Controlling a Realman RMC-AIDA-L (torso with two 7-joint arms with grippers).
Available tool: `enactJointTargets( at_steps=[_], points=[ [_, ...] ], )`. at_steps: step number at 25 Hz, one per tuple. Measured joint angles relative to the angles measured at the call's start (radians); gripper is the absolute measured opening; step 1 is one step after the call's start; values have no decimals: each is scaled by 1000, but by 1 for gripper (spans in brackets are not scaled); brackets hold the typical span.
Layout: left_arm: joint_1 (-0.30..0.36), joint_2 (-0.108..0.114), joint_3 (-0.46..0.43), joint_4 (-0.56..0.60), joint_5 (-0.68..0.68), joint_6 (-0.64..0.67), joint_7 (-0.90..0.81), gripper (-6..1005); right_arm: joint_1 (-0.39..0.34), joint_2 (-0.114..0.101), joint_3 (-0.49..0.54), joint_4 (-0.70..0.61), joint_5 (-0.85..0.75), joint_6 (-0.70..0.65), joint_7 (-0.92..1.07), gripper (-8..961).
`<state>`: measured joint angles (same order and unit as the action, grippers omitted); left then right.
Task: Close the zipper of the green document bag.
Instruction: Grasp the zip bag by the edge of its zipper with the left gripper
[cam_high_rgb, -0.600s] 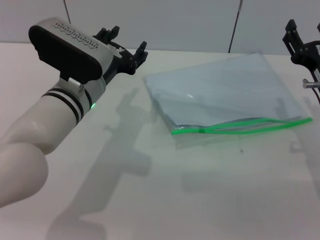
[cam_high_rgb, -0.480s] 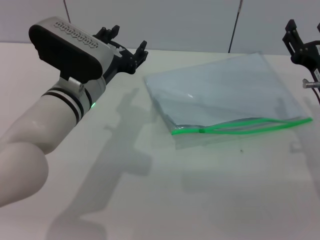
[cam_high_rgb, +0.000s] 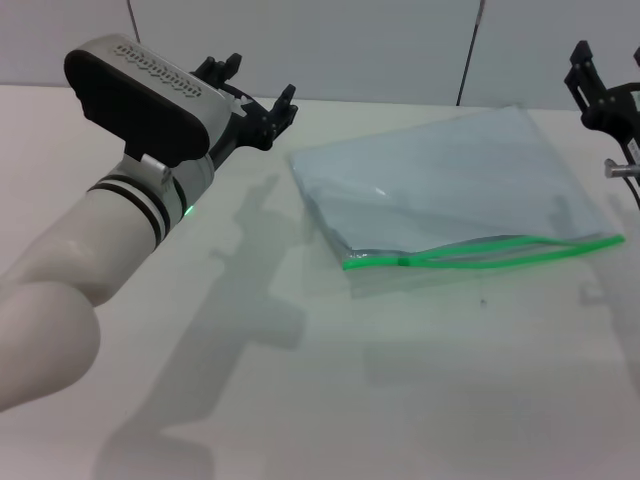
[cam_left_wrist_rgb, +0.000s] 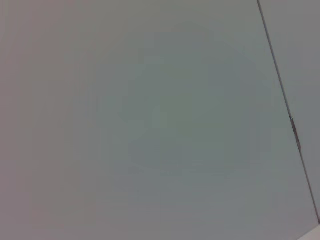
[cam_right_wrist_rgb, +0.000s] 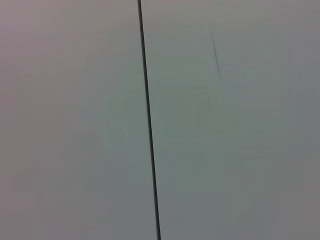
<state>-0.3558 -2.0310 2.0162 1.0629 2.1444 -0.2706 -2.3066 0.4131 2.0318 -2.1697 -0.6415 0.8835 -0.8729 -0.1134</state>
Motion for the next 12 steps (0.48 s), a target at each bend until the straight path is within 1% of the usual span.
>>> enactJointTargets(
  at_steps=[12],
  points=[
    [0,0,1,0,-12,-3,-1,728,4,1,1,2,0,3,0,757]
  ],
)
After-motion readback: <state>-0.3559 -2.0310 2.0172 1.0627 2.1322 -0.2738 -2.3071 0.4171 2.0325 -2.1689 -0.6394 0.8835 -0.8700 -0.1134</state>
